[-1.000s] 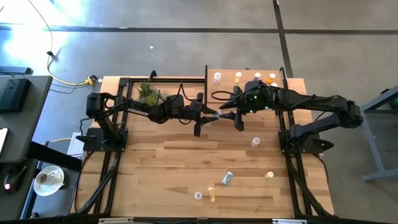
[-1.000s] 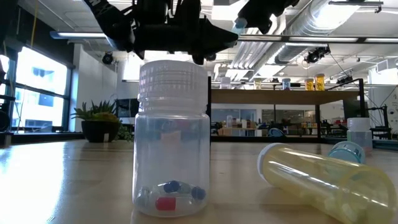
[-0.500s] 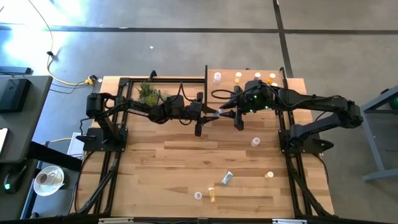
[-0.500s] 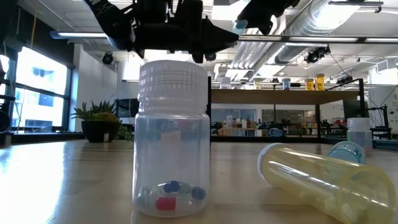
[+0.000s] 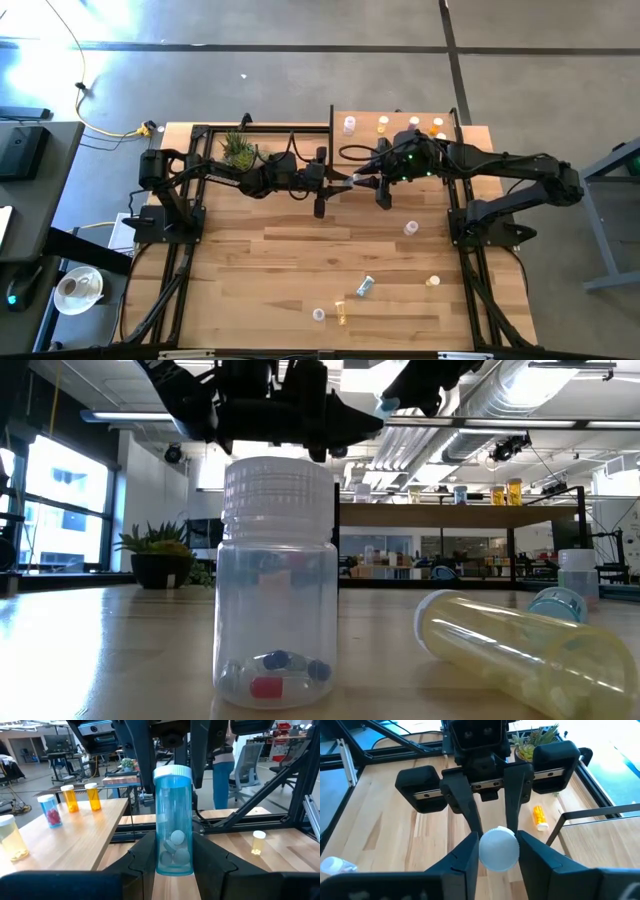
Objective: Pick and place medicine bottles onto shelf by color
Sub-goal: Put the top blue pill bottle aligned with the other blue pill bottle on the shelf
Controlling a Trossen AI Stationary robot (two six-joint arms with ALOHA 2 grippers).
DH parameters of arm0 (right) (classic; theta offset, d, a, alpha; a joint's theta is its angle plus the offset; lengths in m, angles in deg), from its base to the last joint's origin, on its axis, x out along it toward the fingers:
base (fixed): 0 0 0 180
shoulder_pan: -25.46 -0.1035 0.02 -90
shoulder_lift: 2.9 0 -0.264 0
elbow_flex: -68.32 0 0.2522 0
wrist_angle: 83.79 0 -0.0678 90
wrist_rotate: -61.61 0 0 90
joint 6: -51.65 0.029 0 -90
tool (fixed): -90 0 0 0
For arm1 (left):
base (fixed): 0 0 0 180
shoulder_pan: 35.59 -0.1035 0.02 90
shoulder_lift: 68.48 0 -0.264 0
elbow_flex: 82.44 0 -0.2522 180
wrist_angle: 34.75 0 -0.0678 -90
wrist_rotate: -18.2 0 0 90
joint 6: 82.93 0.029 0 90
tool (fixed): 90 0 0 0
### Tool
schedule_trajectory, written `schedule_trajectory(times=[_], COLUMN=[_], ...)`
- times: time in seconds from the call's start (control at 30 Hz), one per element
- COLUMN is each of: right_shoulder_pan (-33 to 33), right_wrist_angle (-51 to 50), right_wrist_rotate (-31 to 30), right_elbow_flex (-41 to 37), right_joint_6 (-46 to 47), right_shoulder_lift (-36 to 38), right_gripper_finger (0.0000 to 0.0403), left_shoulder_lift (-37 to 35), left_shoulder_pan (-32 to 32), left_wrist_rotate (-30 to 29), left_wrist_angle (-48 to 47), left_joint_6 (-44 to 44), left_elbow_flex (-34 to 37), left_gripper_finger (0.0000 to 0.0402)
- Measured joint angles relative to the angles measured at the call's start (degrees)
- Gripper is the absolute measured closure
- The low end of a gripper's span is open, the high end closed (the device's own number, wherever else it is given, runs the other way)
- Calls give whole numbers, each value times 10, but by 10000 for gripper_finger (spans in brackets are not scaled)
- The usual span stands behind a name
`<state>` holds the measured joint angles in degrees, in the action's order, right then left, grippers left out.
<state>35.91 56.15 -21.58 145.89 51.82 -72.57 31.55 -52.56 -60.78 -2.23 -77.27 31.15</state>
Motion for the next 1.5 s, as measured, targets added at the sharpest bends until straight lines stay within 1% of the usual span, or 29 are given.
schedule_trajectory(times=[0.17,0.3,0.4,0.5,0.6,0.77,0.93,1.0,1.17,1.27,1.5], right_shoulder_pan=[0,0,0,0,0,0,0,0,0,1,6], right_wrist_angle=[-1,-2,-4,-11,-18,-41,-69,-93,-164,-202,-281], right_wrist_rotate=[-2,-2,-5,-10,-23,-45,-54,-75,-152,-182,-233], right_elbow_flex=[0,0,0,0,0,13,37,51,87,110,140], right_joint_6=[0,0,-1,0,0,0,0,0,11,26,47], right_shoulder_lift=[0,0,0,0,-2,-1,-1,-1,0,0,0], right_gripper_finger=[307,304,306,306,306,306,306,306,306,306,306], left_shoulder_lift=[0,0,0,0,0,0,0,0,0,0,0], left_shoulder_pan=[0,0,0,0,0,0,0,-3,-12,-20,-29], left_wrist_rotate=[-1,0,0,1,1,1,0,1,4,5,4], left_wrist_angle=[0,0,-1,-7,-16,-27,-38,-47,-64,-73,-84], left_joint_6=[23,26,40,46,46,20,16,15,1,-23,-25], left_elbow_flex=[0,0,0,-2,-3,-3,-3,-2,-1,-1,-1], left_gripper_finger=[304,304,297,278,249,206,186,186,189,190,190])
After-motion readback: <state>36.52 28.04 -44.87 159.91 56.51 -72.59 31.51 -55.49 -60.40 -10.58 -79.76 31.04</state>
